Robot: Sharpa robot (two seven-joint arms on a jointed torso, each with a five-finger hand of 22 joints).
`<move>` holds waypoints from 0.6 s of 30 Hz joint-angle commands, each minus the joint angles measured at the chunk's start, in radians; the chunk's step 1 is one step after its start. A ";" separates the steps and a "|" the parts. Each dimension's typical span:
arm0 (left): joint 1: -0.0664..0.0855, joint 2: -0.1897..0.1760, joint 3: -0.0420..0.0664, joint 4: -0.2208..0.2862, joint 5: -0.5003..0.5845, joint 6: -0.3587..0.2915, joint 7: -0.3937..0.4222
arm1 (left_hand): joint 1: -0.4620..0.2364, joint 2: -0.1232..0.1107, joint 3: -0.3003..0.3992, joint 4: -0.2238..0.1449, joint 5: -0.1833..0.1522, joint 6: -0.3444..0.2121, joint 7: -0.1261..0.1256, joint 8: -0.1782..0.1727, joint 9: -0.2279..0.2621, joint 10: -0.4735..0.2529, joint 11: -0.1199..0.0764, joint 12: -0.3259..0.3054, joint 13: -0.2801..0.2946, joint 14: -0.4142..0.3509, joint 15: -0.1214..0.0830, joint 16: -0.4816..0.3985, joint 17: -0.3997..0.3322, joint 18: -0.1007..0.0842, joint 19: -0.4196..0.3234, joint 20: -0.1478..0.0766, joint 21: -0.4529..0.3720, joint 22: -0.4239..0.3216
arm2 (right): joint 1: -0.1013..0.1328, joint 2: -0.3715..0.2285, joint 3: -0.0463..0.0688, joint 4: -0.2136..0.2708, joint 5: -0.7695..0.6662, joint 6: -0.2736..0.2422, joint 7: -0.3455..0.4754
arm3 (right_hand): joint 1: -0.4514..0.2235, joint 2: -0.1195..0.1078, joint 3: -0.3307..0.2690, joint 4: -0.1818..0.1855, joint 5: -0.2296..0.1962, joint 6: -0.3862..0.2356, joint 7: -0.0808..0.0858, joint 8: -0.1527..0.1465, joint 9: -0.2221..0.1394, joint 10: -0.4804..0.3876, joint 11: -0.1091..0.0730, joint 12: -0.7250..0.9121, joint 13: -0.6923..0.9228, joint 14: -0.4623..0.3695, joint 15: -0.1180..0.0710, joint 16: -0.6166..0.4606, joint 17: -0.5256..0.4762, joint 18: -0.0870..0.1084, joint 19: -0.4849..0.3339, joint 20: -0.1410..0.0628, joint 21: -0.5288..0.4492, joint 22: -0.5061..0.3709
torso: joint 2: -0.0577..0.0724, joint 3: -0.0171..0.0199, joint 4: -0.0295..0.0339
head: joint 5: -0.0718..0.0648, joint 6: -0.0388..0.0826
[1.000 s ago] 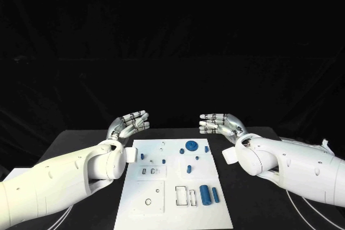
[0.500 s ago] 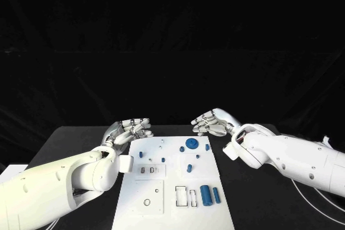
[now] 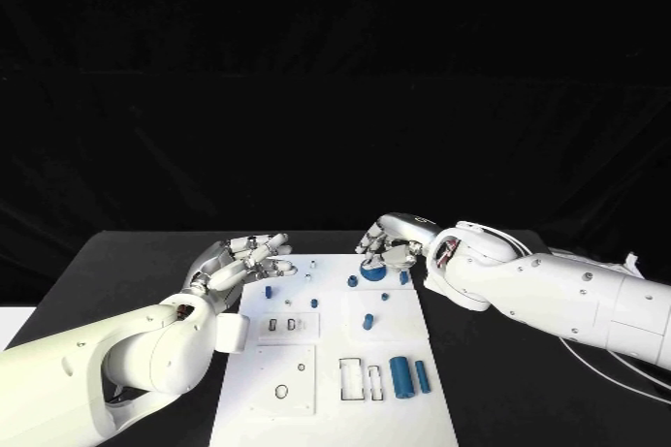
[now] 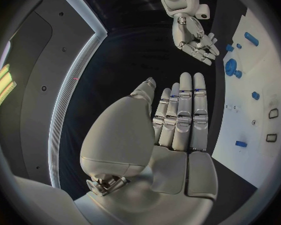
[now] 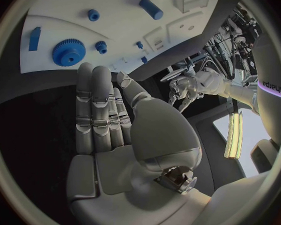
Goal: Assemble the parts on the task board
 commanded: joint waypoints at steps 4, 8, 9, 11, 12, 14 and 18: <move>0.014 -0.010 0.003 0.031 0.017 0.027 -0.005 | -0.006 -0.009 -0.002 0.003 -0.005 0.001 0.005 -0.007 -0.002 0.002 0.004 -0.008 -0.001 0.002 0.002 -0.005 0.002 0.019 0.003 0.003 -0.004 -0.002 | 0.014 0.019 0.001 -0.002 -0.244 0.102 -0.097 | -0.026 -0.011 0.048 0.004 -0.015 0.002 -0.005 -0.004 0.001 -0.019 0.000 -0.002 0.001 0.049 0.004 0.355 0.360 -0.030 0.044 0.008 0.257 0.288 | 0.035 -0.0079 0.0176 | -0.010 0.006; 0.021 -0.013 0.003 0.040 0.017 0.028 -0.006 | -0.006 -0.009 -0.002 0.003 -0.005 0.001 0.005 -0.008 -0.002 0.002 0.004 -0.009 0.000 0.002 0.003 -0.005 0.003 0.019 0.003 0.003 -0.005 -0.002 | 0.017 0.030 0.001 -0.004 -0.276 0.121 -0.105 | -0.032 -0.020 0.072 0.008 -0.024 0.001 -0.003 -0.004 0.002 -0.025 0.002 -0.003 0.000 0.041 0.006 0.412 0.417 -0.036 0.040 0.013 0.324 0.360 | 0.044 -0.0103 0.0231 | -0.011 0.005; 0.023 -0.014 0.003 0.042 0.017 0.028 -0.006 | -0.006 -0.009 -0.002 0.003 -0.005 0.001 0.005 -0.008 -0.002 0.001 0.004 -0.010 0.000 0.002 0.003 -0.006 0.003 0.019 0.004 0.004 -0.005 -0.002 | 0.017 0.033 0.001 -0.005 -0.284 0.125 -0.107 | -0.032 -0.022 0.076 0.009 -0.027 0.000 -0.003 -0.004 0.001 -0.028 0.003 -0.003 0.000 0.041 0.007 0.420 0.426 -0.037 0.039 0.014 0.334 0.372 | 0.046 -0.0108 0.0242 | -0.011 0.006; 0.026 -0.016 0.003 0.046 0.017 0.028 -0.006 | -0.006 -0.009 -0.002 0.003 -0.005 0.001 0.005 -0.008 -0.002 0.001 0.004 -0.010 0.000 0.002 0.003 -0.006 0.003 0.019 0.004 0.004 -0.005 -0.002 | 0.018 0.037 0.001 -0.006 -0.295 0.132 -0.109 | -0.034 -0.026 0.083 0.011 -0.033 0.000 -0.003 -0.004 0.001 -0.032 0.004 -0.004 0.000 0.040 0.009 0.435 0.442 -0.040 0.041 0.015 0.354 0.396 | 0.049 -0.0116 0.0251 | -0.011 0.005; 0.027 -0.017 0.003 0.049 0.017 0.029 -0.006 | -0.007 -0.009 -0.002 0.003 -0.005 0.001 0.005 -0.008 -0.002 0.001 0.004 -0.010 0.000 0.002 0.003 -0.006 0.003 0.019 0.004 0.004 -0.005 -0.002 | 0.018 0.039 0.001 -0.006 -0.299 0.134 -0.109 | -0.034 -0.027 0.086 0.012 -0.035 0.000 -0.003 -0.003 0.002 -0.033 0.004 -0.004 0.000 0.040 0.009 0.444 0.452 -0.041 0.043 0.015 0.365 0.409 | 0.052 -0.0119 0.0261 | -0.011 0.006; 0.029 -0.019 0.003 0.052 0.018 0.029 -0.007 | -0.007 -0.009 -0.003 0.003 -0.005 0.001 0.005 -0.008 -0.002 0.001 0.004 -0.010 0.000 0.002 0.003 -0.006 0.003 0.019 0.004 0.004 -0.005 -0.003 | 0.018 0.042 0.001 -0.006 -0.307 0.140 -0.110 | -0.035 -0.029 0.090 0.013 -0.037 0.000 -0.003 -0.003 0.002 -0.034 0.004 -0.004 0.000 0.040 0.009 0.452 0.461 -0.043 0.044 0.016 0.375 0.421 | 0.054 -0.0119 0.0274 | -0.010 0.004; 0.031 -0.021 0.003 0.054 0.018 0.030 -0.008 | -0.007 -0.009 -0.003 0.002 -0.005 0.000 0.005 -0.009 -0.002 0.001 0.005 -0.011 0.000 0.002 0.003 -0.007 0.004 0.019 0.004 0.004 -0.006 -0.003 | 0.019 0.044 0.001 -0.004 -0.323 0.158 -0.114 | -0.036 -0.034 0.103 0.018 -0.041 0.001 -0.004 -0.003 0.002 -0.033 0.004 -0.003 0.000 0.042 0.010 0.482 0.496 -0.048 0.051 0.018 0.411 0.466 | 0.056 -0.0118 0.0281 | -0.011 0.004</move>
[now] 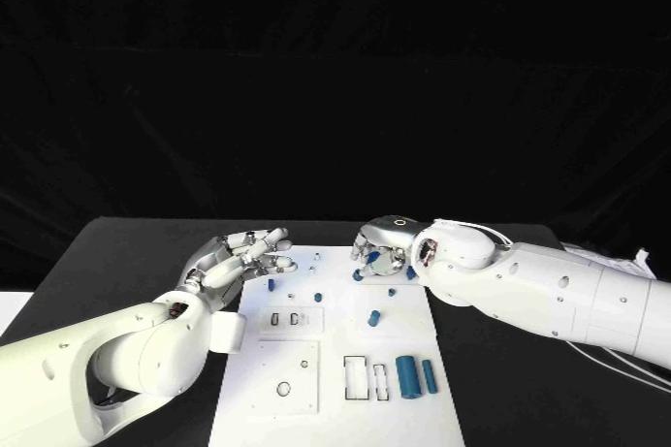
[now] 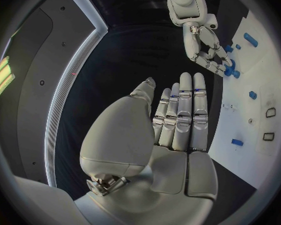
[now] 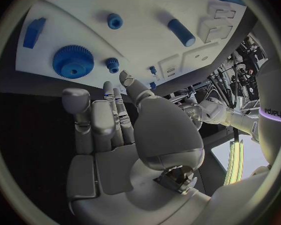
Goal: Assemble the parts on the task board
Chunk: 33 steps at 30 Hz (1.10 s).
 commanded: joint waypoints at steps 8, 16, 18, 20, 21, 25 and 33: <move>0.005 -0.004 0.001 0.003 0.005 0.023 0.002 | -0.003 -0.006 -0.003 0.002 -0.005 0.000 0.006 -0.006 -0.001 0.000 0.005 -0.007 0.000 0.003 0.003 -0.007 0.002 0.019 0.004 0.004 -0.006 -0.002 | 0.001 0.006 0.000 -0.001 -0.079 0.074 -0.026 | -0.004 -0.010 0.020 0.006 -0.007 0.004 -0.004 -0.003 0.002 -0.006 -0.001 -0.003 0.000 0.040 0.007 0.036 0.042 -0.021 0.014 0.006 0.042 0.052 | 0.012 -0.0026 0.0039 | -0.003 0.001; 0.006 -0.005 0.001 0.006 0.005 0.024 0.001 | -0.003 -0.006 -0.003 0.002 -0.005 0.000 0.006 -0.006 -0.001 0.000 0.005 -0.008 0.000 0.003 0.003 -0.007 0.002 0.019 0.004 0.004 -0.006 -0.002 | 0.001 0.015 0.000 -0.010 -0.085 0.085 -0.028 | -0.003 -0.009 0.029 0.010 -0.009 0.005 -0.004 -0.003 0.002 -0.006 -0.001 -0.003 0.000 0.041 0.007 0.047 0.055 -0.023 0.015 0.006 0.053 0.064 | 0.017 -0.0043 0.0092 | -0.009 0.004; 0.006 -0.005 0.001 0.007 0.005 0.025 0.000 | -0.003 -0.006 -0.003 0.002 -0.005 0.000 0.006 -0.006 -0.001 0.000 0.005 -0.008 0.000 0.003 0.003 -0.007 0.002 0.019 0.004 0.004 -0.006 -0.002 | 0.001 0.018 0.000 -0.014 -0.086 0.087 -0.029 | -0.004 -0.008 0.032 0.012 -0.010 0.006 -0.004 -0.003 0.002 -0.006 -0.001 -0.003 0.000 0.041 0.007 0.050 0.057 -0.023 0.015 0.006 0.056 0.068 | 0.018 -0.0047 0.0103 | -0.009 0.004; 0.007 -0.006 0.001 0.007 0.005 0.025 -0.001 | -0.003 -0.006 -0.003 0.002 -0.005 0.000 0.006 -0.006 -0.001 0.000 0.005 -0.008 0.000 0.003 0.003 -0.007 0.002 0.019 0.004 0.004 -0.006 -0.002 | 0.001 0.021 0.000 -0.018 -0.086 0.090 -0.029 | -0.004 -0.007 0.034 0.013 -0.011 0.006 -0.004 -0.003 0.002 -0.006 -0.001 -0.003 0.000 0.041 0.007 0.052 0.059 -0.023 0.015 0.006 0.058 0.070 | 0.019 -0.0050 0.0106 | -0.009 0.004; 0.007 -0.007 0.001 0.008 0.005 0.025 -0.001 | -0.003 -0.006 -0.003 0.002 -0.005 0.000 0.006 -0.006 -0.001 0.000 0.005 -0.008 0.000 0.003 0.003 -0.007 0.002 0.019 0.004 0.004 -0.006 -0.002 | 0.001 0.022 0.000 -0.019 -0.087 0.091 -0.029 | -0.005 -0.007 0.036 0.015 -0.011 0.006 -0.004 -0.003 0.002 -0.006 -0.001 -0.003 0.000 0.041 0.007 0.054 0.061 -0.024 0.015 0.007 0.061 0.073 | 0.020 -0.0053 0.0112 | -0.009 0.003; 0.008 -0.008 0.001 0.011 0.005 0.025 -0.002 | -0.003 -0.006 -0.003 0.002 -0.005 0.000 0.006 -0.006 -0.001 0.000 0.005 -0.008 0.000 0.003 0.003 -0.007 0.002 0.019 0.004 0.004 -0.006 -0.002 | 0.000 0.027 0.000 -0.025 -0.087 0.097 -0.028 | -0.007 -0.005 0.042 0.020 -0.012 0.008 -0.004 -0.002 0.003 -0.005 -0.001 -0.003 0.000 0.040 0.007 0.059 0.066 -0.024 0.015 0.007 0.067 0.080 | 0.024 -0.0064 0.0138 | -0.008 0.003; 0.009 -0.011 0.001 0.015 0.005 0.024 -0.003 | -0.003 -0.005 -0.003 0.002 -0.005 -0.001 0.006 -0.008 -0.001 0.000 0.005 -0.009 0.000 0.003 0.003 -0.008 0.003 0.019 0.004 0.004 -0.007 -0.003 | 0.000 0.031 0.000 -0.029 -0.087 0.106 -0.026 | -0.008 0.009 0.079 0.044 -0.043 0.029 -0.008 0.002 0.006 0.013 -0.006 -0.001 0.001 0.039 0.003 0.081 0.087 -0.027 0.019 0.005 0.094 0.110 | 0.033 -0.0088 0.0161 | -0.009 0.002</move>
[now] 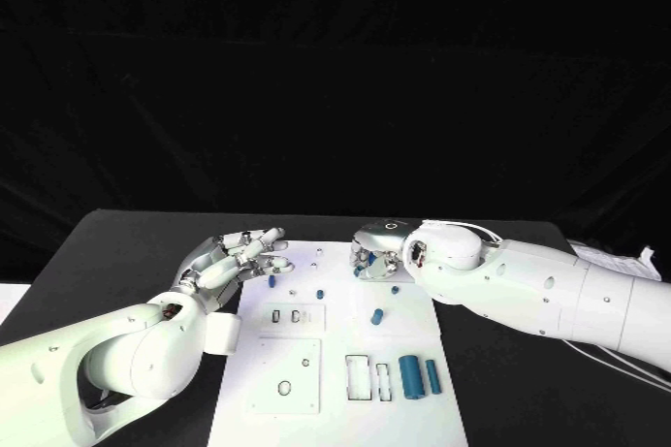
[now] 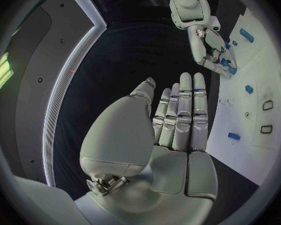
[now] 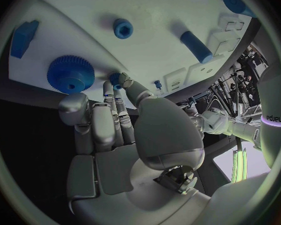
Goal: Assemble the parts on the task board
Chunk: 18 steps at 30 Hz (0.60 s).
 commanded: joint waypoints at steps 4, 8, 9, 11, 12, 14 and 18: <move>0.002 -0.001 0.001 0.004 0.002 0.020 0.001 | -0.003 -0.005 -0.003 0.001 -0.005 -0.001 0.006 -0.005 -0.001 0.000 0.005 -0.006 0.000 0.003 0.003 -0.004 0.002 0.019 0.004 0.004 -0.007 -0.002 | -0.002 0.002 -0.002 -0.001 -0.017 0.020 -0.002 | -0.003 0.020 0.038 0.020 -0.028 0.038 -0.004 0.009 0.007 0.039 -0.012 0.003 0.004 0.039 -0.004 0.018 0.017 -0.017 0.019 -0.003 0.031 0.040 | 0.008 -0.0024 0.0016 | 0.000 -0.002; 0.002 -0.002 0.001 0.003 0.002 0.020 0.001 | -0.003 -0.005 -0.003 0.001 -0.005 -0.001 0.006 -0.005 -0.001 0.000 0.005 -0.006 0.000 0.003 0.003 -0.004 0.002 0.019 0.004 0.004 -0.007 -0.002 | -0.002 0.002 -0.002 0.001 -0.026 0.006 -0.006 | 0.008 0.030 0.063 0.030 -0.050 0.059 -0.009 0.014 0.013 0.061 -0.019 0.003 0.004 0.039 -0.010 0.026 0.023 -0.020 0.026 -0.008 0.047 0.061 | 0.009 -0.0024 0.0032 | 0.001 -0.001; 0.002 -0.001 0.001 0.003 0.002 0.020 0.001 | -0.003 -0.005 -0.003 0.001 -0.005 -0.001 0.006 -0.005 -0.001 0.000 0.005 -0.006 0.000 0.003 0.003 -0.004 0.002 0.019 0.004 0.004 -0.007 -0.002 | -0.002 0.002 -0.002 0.001 -0.028 0.003 -0.007 | 0.010 0.030 0.069 0.032 -0.053 0.062 -0.010 0.014 0.014 0.065 -0.019 0.002 0.004 0.039 -0.011 0.028 0.025 -0.020 0.026 -0.009 0.049 0.064 | 0.010 -0.0028 0.0036 | 0.000 -0.001; 0.002 -0.001 0.001 0.003 0.002 0.020 0.001 | -0.003 -0.005 -0.003 0.001 -0.005 -0.001 0.007 -0.007 -0.001 -0.001 0.006 -0.007 0.000 0.002 0.004 -0.006 0.003 0.019 0.004 0.005 -0.008 -0.002 | -0.002 0.002 -0.002 0.002 -0.032 -0.007 -0.011 | 0.015 0.030 0.081 0.036 -0.055 0.068 -0.011 0.014 0.016 0.071 -0.020 0.001 0.004 0.038 -0.012 0.032 0.028 -0.021 0.028 -0.011 0.055 0.071 | 0.010 -0.0031 0.0043 | 0.000 -0.001; 0.002 -0.001 0.001 0.003 0.002 0.021 0.000 | -0.003 -0.005 -0.003 0.001 -0.005 -0.001 0.007 -0.007 -0.001 -0.001 0.006 -0.007 0.000 0.002 0.004 -0.006 0.003 0.019 0.004 0.005 -0.008 -0.002 | -0.002 0.001 -0.002 0.003 -0.033 -0.016 -0.012 | 0.018 0.031 0.088 0.037 -0.056 0.070 -0.010 0.013 0.017 0.073 -0.020 0.000 0.004 0.038 -0.013 0.034 0.029 -0.022 0.028 -0.012 0.057 0.074 | 0.011 -0.0037 0.0050 | 0.000 -0.001; 0.002 -0.002 0.001 0.003 0.002 0.021 0.000 | -0.003 -0.005 -0.003 0.001 -0.004 -0.001 0.007 -0.007 -0.001 -0.001 0.006 -0.007 0.000 0.002 0.004 -0.006 0.003 0.019 0.004 0.005 -0.008 -0.003 | -0.002 0.000 -0.002 0.006 -0.035 -0.043 -0.013 | 0.025 0.031 0.101 0.038 -0.057 0.071 -0.009 0.012 0.019 0.076 -0.021 -0.001 0.003 0.038 -0.013 0.036 0.031 -0.023 0.029 -0.013 0.062 0.080 | 0.011 -0.0038 0.0050 | 0.002 0.000; 0.002 -0.002 0.001 0.002 0.002 0.021 0.000 | -0.003 -0.004 -0.003 0.000 -0.004 -0.002 0.007 -0.008 -0.001 -0.001 0.006 -0.008 0.000 0.002 0.004 -0.007 0.003 0.019 0.004 0.005 -0.008 -0.003 | -0.002 -0.004 -0.002 0.018 -0.034 -0.113 -0.014 | 0.032 0.027 0.115 0.038 -0.060 0.073 -0.006 0.010 0.021 0.078 -0.021 -0.002 0.003 0.037 -0.013 0.040 0.034 -0.024 0.031 -0.013 0.067 0.087 | 0.012 -0.0042 0.0057 | 0.002 0.004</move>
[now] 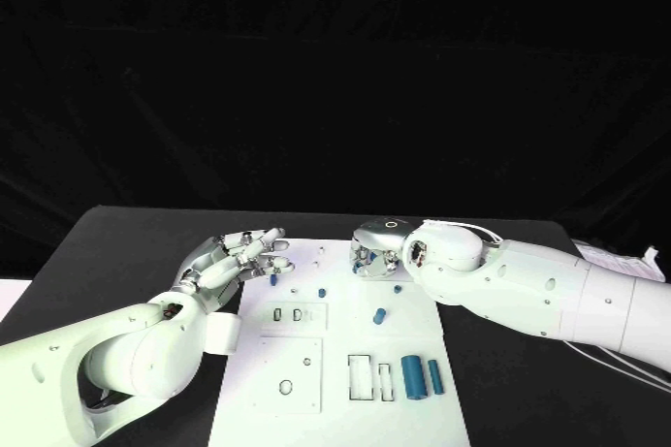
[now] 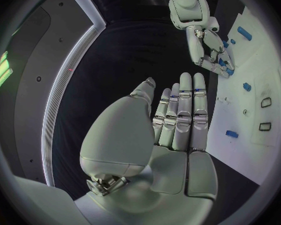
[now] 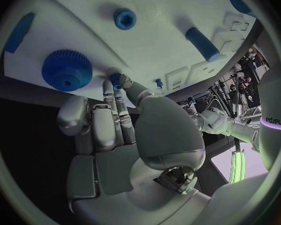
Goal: Assemble the parts on the task board
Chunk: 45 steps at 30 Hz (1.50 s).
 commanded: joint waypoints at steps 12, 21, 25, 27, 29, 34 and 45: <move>0.001 -0.003 0.001 0.007 0.002 0.024 0.005 | 0.000 -0.002 -0.001 -0.002 -0.004 -0.002 0.007 -0.008 -0.001 -0.001 0.006 -0.007 0.000 0.000 0.004 -0.010 0.003 0.019 0.004 0.005 -0.006 -0.003 | -0.002 0.008 0.004 0.015 -0.019 -0.208 -0.039 | 0.033 0.008 0.023 -0.002 -0.001 0.008 0.007 -0.003 0.003 0.013 -0.005 -0.001 0.002 0.036 -0.005 0.008 0.001 -0.013 0.007 0.000 0.008 0.007 | 0.006 -0.0043 0.0067 | -0.005 0.011; 0.003 -0.006 0.001 0.015 0.002 0.027 0.004 | 0.001 -0.001 0.000 -0.003 -0.004 -0.001 0.007 -0.009 -0.001 -0.001 0.006 -0.008 0.000 0.000 0.004 -0.011 0.004 0.019 0.004 0.005 -0.007 -0.003 | 0.000 0.053 0.005 -0.020 -0.019 -0.243 -0.044 | 0.028 0.001 0.028 0.004 -0.002 0.008 0.008 -0.006 0.004 0.011 -0.003 -0.001 0.001 0.036 -0.003 0.011 0.005 -0.013 0.006 0.001 0.010 0.009 | 0.012 -0.0064 0.0125 | -0.005 0.011; 0.005 -0.009 0.001 0.019 0.002 0.027 0.005 | 0.001 -0.001 0.000 -0.003 -0.004 -0.001 0.007 -0.009 -0.001 -0.001 0.006 -0.008 0.000 0.000 0.004 -0.011 0.004 0.019 0.004 0.005 -0.007 -0.003 | 0.000 0.077 0.005 -0.044 -0.018 -0.254 -0.045 | 0.027 -0.001 0.030 0.006 -0.002 0.007 0.008 -0.006 0.004 0.010 -0.003 -0.002 0.001 0.036 -0.003 0.012 0.005 -0.013 0.006 0.001 0.011 0.010 | 0.016 -0.0081 0.0154 | -0.007 0.015; 0.007 -0.010 0.001 0.020 0.002 0.027 0.005 | 0.001 -0.001 0.000 -0.003 -0.004 -0.001 0.007 -0.009 -0.001 -0.001 0.006 -0.008 0.000 0.000 0.004 -0.011 0.004 0.019 0.004 0.005 -0.007 -0.003 | 0.000 0.089 0.005 -0.056 -0.017 -0.257 -0.044 | 0.027 -0.002 0.031 0.007 -0.002 0.007 0.008 -0.007 0.004 0.010 -0.003 -0.002 0.001 0.036 -0.003 0.012 0.006 -0.013 0.006 0.001 0.011 0.010 | 0.018 -0.0088 0.0184 | -0.009 0.016; 0.009 -0.011 0.001 0.020 0.002 0.027 0.005 | 0.001 -0.001 0.000 -0.003 -0.004 -0.001 0.007 -0.009 -0.001 -0.001 0.006 -0.008 0.000 0.000 0.004 -0.011 0.004 0.019 0.004 0.005 -0.007 -0.003 | 0.000 0.095 0.005 -0.063 -0.016 -0.259 -0.043 | 0.026 -0.002 0.032 0.007 -0.002 0.007 0.008 -0.007 0.004 0.010 -0.003 -0.002 0.001 0.036 -0.003 0.013 0.007 -0.013 0.005 0.002 0.011 0.010 | 0.020 -0.0091 0.0209 | -0.009 0.017; 0.011 -0.011 0.001 0.020 0.002 0.027 0.004 | 0.001 -0.001 0.000 -0.003 -0.004 -0.001 0.007 -0.009 -0.001 -0.001 0.006 -0.008 0.000 0.000 0.004 -0.011 0.004 0.019 0.004 0.005 -0.007 -0.003 | 0.000 0.108 0.005 -0.070 -0.015 -0.262 -0.041 | 0.025 -0.004 0.033 0.009 -0.003 0.007 0.009 -0.008 0.004 0.009 -0.002 -0.002 0.001 0.036 -0.003 0.014 0.008 -0.013 0.006 0.002 0.013 0.012 | 0.023 -0.0096 0.0226 | -0.010 0.019; 0.012 -0.008 0.001 0.018 0.002 0.029 0.004 | 0.002 -0.001 0.001 -0.005 -0.004 -0.001 0.007 -0.010 0.000 -0.001 0.006 -0.009 0.001 0.000 0.004 -0.012 0.005 0.019 0.004 0.006 -0.007 -0.004 | 0.000 0.125 0.005 -0.091 -0.017 -0.232 -0.049 | 0.023 -0.012 0.038 0.013 -0.003 0.004 0.010 -0.010 0.004 0.004 -0.001 -0.002 0.000 0.037 -0.001 0.018 0.012 -0.014 0.007 0.003 0.016 0.015 | 0.025 -0.0105 0.0229 | -0.010 0.022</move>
